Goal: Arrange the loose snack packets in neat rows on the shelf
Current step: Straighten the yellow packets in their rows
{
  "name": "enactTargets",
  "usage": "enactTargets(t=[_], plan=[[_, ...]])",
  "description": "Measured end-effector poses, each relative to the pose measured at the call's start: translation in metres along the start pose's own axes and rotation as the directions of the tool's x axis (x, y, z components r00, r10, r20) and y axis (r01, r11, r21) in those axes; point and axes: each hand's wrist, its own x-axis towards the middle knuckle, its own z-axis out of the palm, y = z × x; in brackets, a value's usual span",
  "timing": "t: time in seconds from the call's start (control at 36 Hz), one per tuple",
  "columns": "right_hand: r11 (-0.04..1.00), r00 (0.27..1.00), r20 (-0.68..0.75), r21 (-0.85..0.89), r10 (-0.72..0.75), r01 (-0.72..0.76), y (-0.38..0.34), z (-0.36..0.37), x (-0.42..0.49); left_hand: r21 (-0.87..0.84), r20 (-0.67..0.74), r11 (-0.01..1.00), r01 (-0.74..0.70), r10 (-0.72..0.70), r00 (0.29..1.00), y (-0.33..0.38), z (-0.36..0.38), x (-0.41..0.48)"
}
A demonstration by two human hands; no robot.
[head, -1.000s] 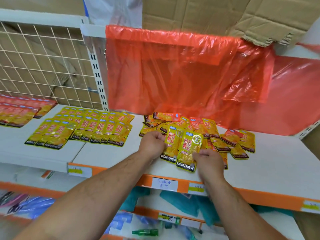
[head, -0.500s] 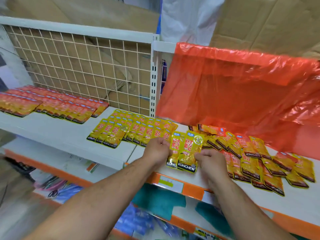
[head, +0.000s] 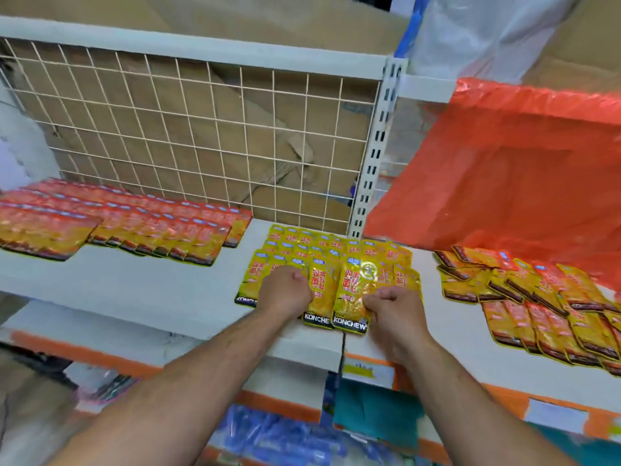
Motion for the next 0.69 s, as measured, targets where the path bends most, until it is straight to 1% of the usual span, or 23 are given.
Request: enactTargets(t=[0.08,0.19,0.25,0.33,0.47,0.69], plan=[[1.0,1.0,-0.011,0.002,0.019,-0.019,-0.002,0.011,-0.001,0.062,-0.005,0.998,-0.01,0.01,1.0,-0.001,-0.006,0.008],[0.999,0.999,-0.002,0.011,0.042,-0.042,-0.005,0.013,0.001,0.14,0.03,0.99,-0.012,0.007,1.0,-0.002,-0.009,0.014],[0.999,0.999,0.0,-0.008,0.033,-0.033,-0.007,0.012,0.001,0.184,0.052,0.982,-0.041,0.032,0.998,-0.003,-0.01,0.016],[0.999,0.999,-0.002,0.011,0.044,-0.044,-0.009,0.011,0.0,0.243,0.074,0.966,-0.084,0.068,0.995,-0.004,-0.011,0.018],[0.998,0.998,-0.021,-0.025,0.063,-0.064,-0.006,0.012,0.007,0.267,0.103,0.953,-0.145,0.121,0.987,0.0,-0.012,0.021],[0.994,0.996,-0.023,-0.053,0.091,-0.092,-0.008,0.012,0.01,0.249,0.102,0.951,-0.182,0.161,0.982,-0.001,-0.01,0.025]])
